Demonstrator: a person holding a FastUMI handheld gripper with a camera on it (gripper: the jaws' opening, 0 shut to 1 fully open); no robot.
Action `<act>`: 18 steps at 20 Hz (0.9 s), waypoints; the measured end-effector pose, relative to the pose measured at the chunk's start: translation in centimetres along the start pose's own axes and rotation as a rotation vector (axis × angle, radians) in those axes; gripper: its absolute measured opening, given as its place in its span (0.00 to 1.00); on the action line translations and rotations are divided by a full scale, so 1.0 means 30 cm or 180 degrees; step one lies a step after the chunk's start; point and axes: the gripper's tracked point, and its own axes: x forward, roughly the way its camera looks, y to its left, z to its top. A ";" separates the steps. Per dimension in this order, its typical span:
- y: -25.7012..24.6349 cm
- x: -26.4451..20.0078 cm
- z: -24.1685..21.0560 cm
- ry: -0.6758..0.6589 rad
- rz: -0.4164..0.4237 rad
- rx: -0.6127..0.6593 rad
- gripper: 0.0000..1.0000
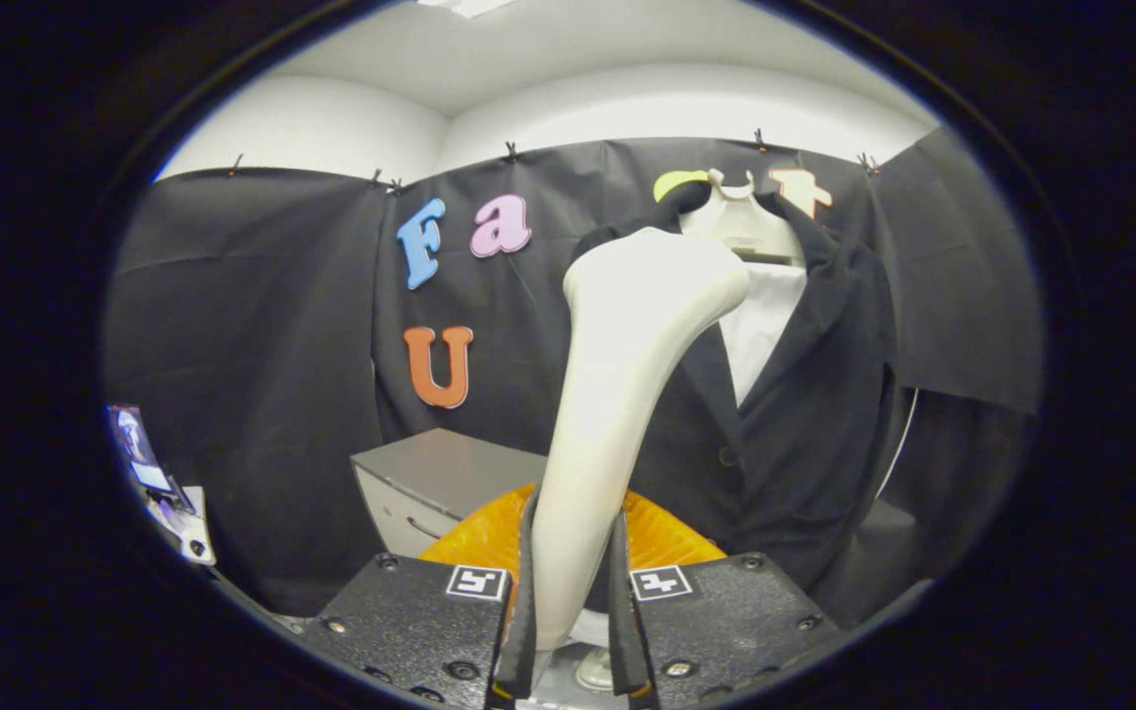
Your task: Iron the clothes twice with a garment steamer, once on the left side and once on the right side.
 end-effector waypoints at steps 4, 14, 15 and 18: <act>-0.017 0.069 0.044 -0.0167 0.0120 -0.0230 0.33; -0.037 0.210 -0.057 0.0042 0.0258 -0.0078 0.33; -0.038 0.213 -0.072 0.0062 0.0252 -0.0079 0.33; -0.041 0.208 -0.125 0.0126 0.0243 -0.0070 0.33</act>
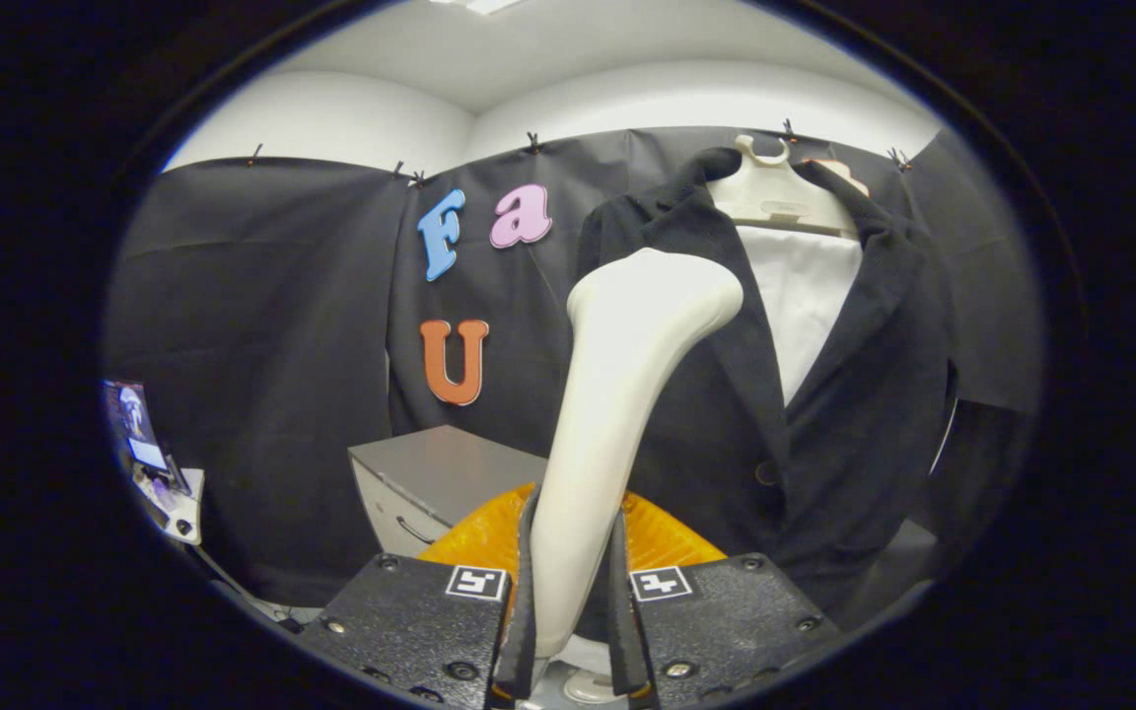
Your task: Iron the clothes twice with a garment steamer, once on the left side and once on the right side.
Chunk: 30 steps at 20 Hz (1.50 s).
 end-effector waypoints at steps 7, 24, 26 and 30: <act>-0.028 0.001 -0.168 0.0280 -0.0109 0.0182 0.33; -0.039 -0.053 -0.600 0.0932 -0.0398 0.0267 0.33; -0.044 -0.055 -0.641 0.0981 -0.0440 0.0285 0.33; -0.057 -0.054 -0.707 0.1057 -0.0566 0.0325 0.33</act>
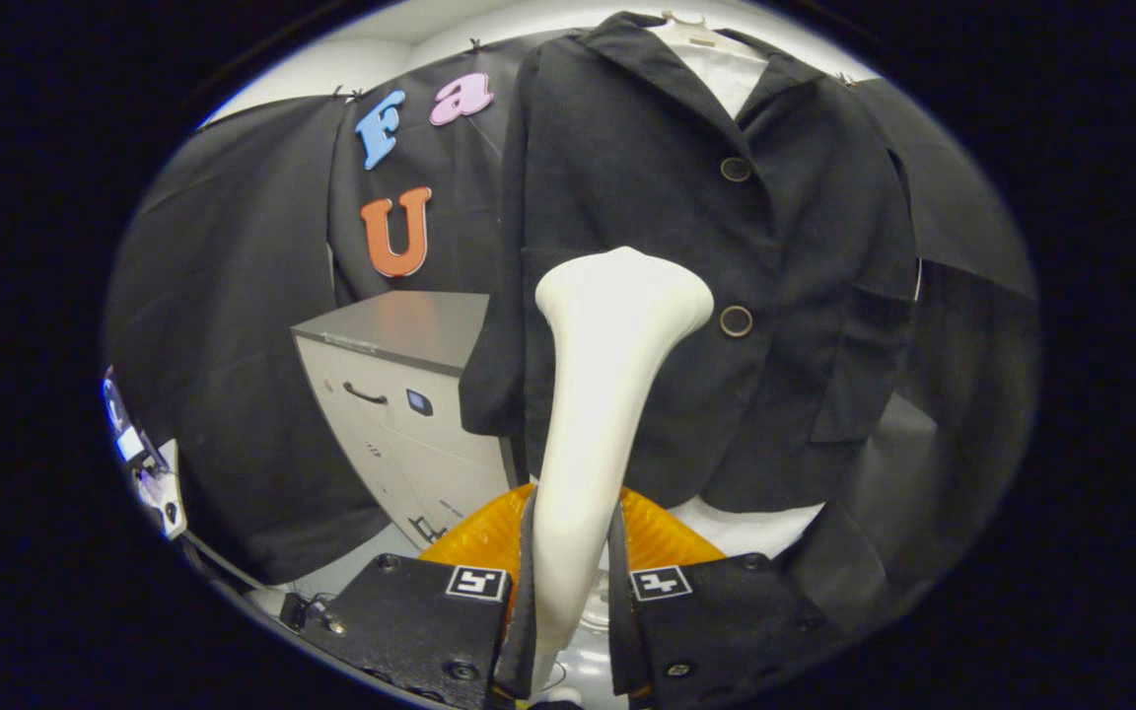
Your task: Iron the clothes twice with a garment steamer, once on the left side and once on the right side.
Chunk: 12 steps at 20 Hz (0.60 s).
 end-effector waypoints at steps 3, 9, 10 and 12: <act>-0.006 0.014 -0.039 0.0052 -0.0069 0.0032 0.33; 0.004 0.047 -0.123 0.0187 -0.0159 0.0094 0.33; 0.001 0.053 -0.137 0.0219 -0.0174 0.0106 0.33; -0.005 0.059 -0.164 0.0276 -0.0191 0.0132 0.33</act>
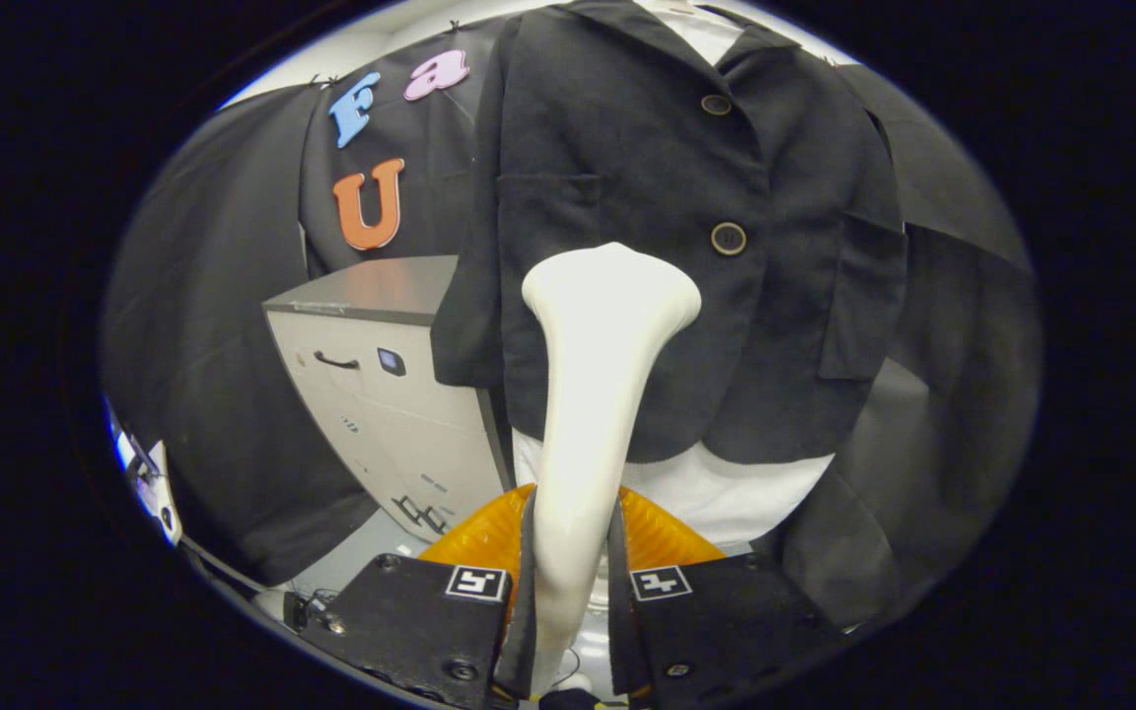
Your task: Iron the clothes twice with a garment steamer, once on the left side and once on the right side.
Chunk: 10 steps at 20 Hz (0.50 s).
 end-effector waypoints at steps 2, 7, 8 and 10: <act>-0.010 0.006 -0.020 0.0037 -0.0042 0.0026 0.33; -0.017 -0.041 -0.005 -0.0043 -0.0104 0.0144 0.33; -0.021 -0.061 0.010 -0.0095 -0.0129 0.0165 0.33; -0.063 -0.148 0.045 -0.0229 -0.0185 0.0186 0.33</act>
